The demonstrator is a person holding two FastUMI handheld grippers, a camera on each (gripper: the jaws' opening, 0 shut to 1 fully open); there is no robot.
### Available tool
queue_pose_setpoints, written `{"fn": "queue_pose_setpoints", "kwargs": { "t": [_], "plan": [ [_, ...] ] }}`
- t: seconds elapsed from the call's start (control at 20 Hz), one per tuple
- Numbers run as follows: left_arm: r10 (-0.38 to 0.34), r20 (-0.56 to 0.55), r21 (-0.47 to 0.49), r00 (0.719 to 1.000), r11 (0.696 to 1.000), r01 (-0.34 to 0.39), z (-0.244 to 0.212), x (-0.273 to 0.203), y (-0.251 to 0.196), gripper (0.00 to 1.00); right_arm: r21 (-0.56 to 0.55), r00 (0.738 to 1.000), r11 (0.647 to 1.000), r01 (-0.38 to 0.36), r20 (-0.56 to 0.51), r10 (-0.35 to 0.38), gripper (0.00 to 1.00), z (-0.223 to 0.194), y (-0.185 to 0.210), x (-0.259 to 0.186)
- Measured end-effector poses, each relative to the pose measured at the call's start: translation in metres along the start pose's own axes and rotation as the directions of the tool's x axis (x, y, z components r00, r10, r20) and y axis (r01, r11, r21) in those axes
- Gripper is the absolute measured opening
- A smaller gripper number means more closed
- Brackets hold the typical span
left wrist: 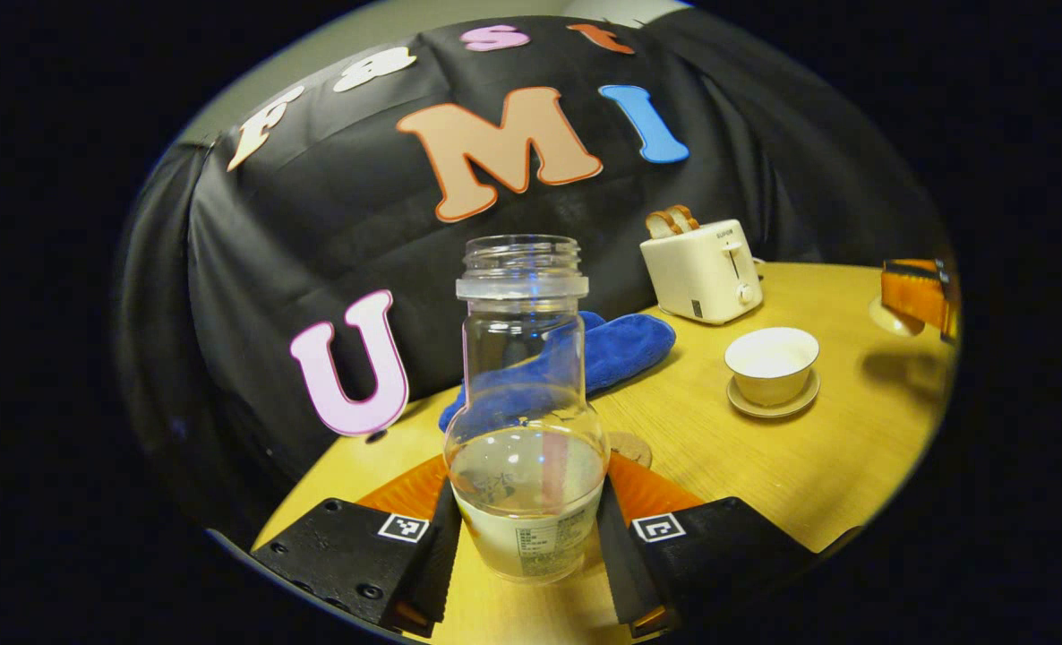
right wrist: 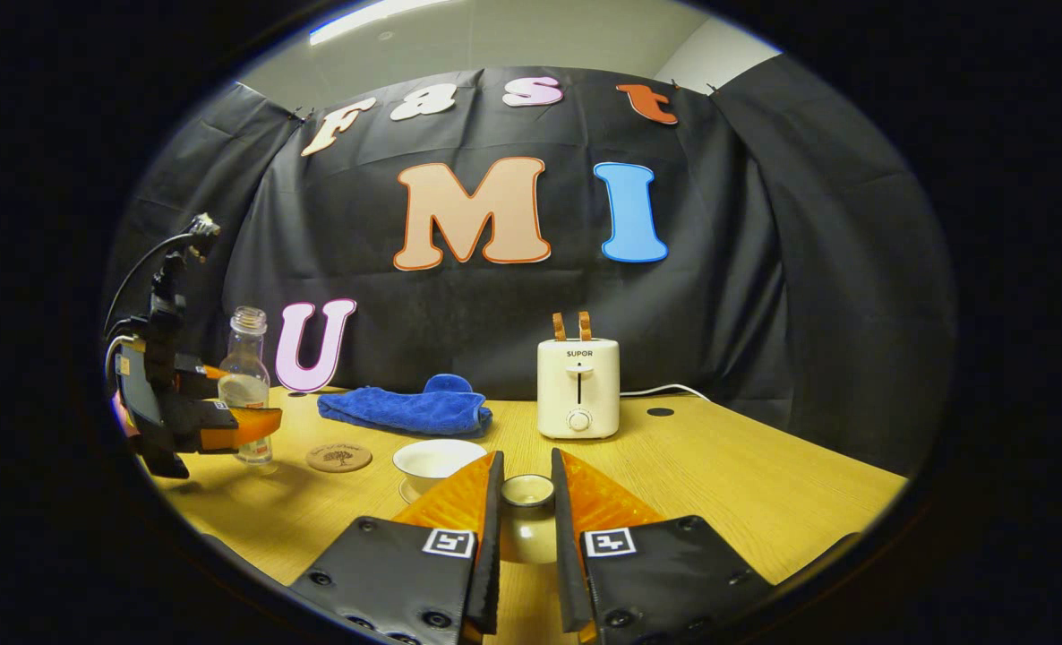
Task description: Open the teacup lid with one hand, grasp the water bottle and pour water into the teacup with the other hand; after pouring, place the water bottle on the coaster and then close the teacup lid.
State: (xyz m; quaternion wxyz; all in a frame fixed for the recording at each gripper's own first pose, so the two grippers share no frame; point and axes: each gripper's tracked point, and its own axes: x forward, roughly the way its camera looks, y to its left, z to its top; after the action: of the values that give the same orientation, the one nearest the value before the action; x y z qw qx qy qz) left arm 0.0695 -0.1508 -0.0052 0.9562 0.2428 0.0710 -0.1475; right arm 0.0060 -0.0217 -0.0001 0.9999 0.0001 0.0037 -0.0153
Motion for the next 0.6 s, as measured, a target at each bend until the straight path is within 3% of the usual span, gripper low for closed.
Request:
{"fn": "queue_pose_setpoints", "kwargs": {
  "t": [0.15,0.25,0.45,0.6],
  "plan": [
    [-0.003,0.015,0.172,1.000,0.985,0.000,0.019,0.008,-0.006,0.67,-0.001,1.000,1.000,0.007,0.000,-0.007,0.29,0.001,-0.006,0.000],
    [-0.001,0.015,0.304,1.000,0.953,-0.003,0.026,0.014,-0.010,0.67,-0.001,1.000,1.000,0.016,0.000,-0.016,0.30,0.001,-0.012,0.000],
    [0.001,0.007,0.548,1.000,0.837,-0.005,0.033,0.030,-0.020,0.67,-0.001,0.999,0.999,0.047,0.000,-0.047,0.29,0.002,-0.030,0.000],
    [-0.015,-0.023,0.645,1.000,0.764,0.026,0.027,0.041,-0.028,0.67,-0.003,0.997,0.997,0.076,0.002,-0.076,0.29,0.003,-0.045,0.001]
  ]
}}
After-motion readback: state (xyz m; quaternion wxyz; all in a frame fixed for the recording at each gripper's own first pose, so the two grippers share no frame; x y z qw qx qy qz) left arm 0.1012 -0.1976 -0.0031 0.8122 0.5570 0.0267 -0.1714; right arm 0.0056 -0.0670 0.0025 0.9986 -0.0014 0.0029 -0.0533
